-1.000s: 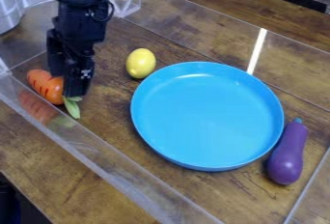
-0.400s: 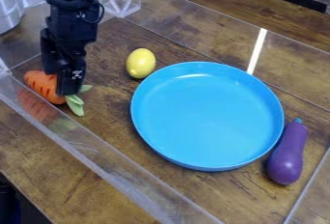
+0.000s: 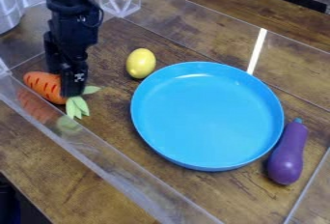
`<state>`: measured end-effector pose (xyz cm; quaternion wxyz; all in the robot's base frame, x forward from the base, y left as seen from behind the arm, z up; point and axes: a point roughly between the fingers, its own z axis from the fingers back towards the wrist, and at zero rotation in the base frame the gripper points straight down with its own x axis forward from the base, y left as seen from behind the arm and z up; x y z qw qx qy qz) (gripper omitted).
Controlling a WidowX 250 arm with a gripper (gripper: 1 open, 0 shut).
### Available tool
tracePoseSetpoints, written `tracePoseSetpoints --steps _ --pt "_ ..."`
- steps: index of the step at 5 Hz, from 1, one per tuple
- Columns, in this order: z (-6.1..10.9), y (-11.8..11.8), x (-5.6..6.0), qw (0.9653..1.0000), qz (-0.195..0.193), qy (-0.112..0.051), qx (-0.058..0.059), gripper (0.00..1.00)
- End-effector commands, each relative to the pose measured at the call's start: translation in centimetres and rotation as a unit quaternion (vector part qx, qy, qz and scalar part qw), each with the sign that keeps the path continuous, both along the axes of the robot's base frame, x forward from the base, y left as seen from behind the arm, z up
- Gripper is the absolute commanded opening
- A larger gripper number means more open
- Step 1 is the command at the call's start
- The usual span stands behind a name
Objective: Put the carrot in the blue tray
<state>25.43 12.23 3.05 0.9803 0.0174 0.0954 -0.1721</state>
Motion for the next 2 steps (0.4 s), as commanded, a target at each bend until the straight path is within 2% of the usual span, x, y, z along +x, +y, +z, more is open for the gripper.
tracePoseSetpoints --steps 1,2 --pt "-0.33 1.3 -0.48 0.9998 0.019 -0.003 0.001 1.0" --pt "-0.62 1.32 -0.22 0.9998 0.021 -0.002 -0.001 1.0"
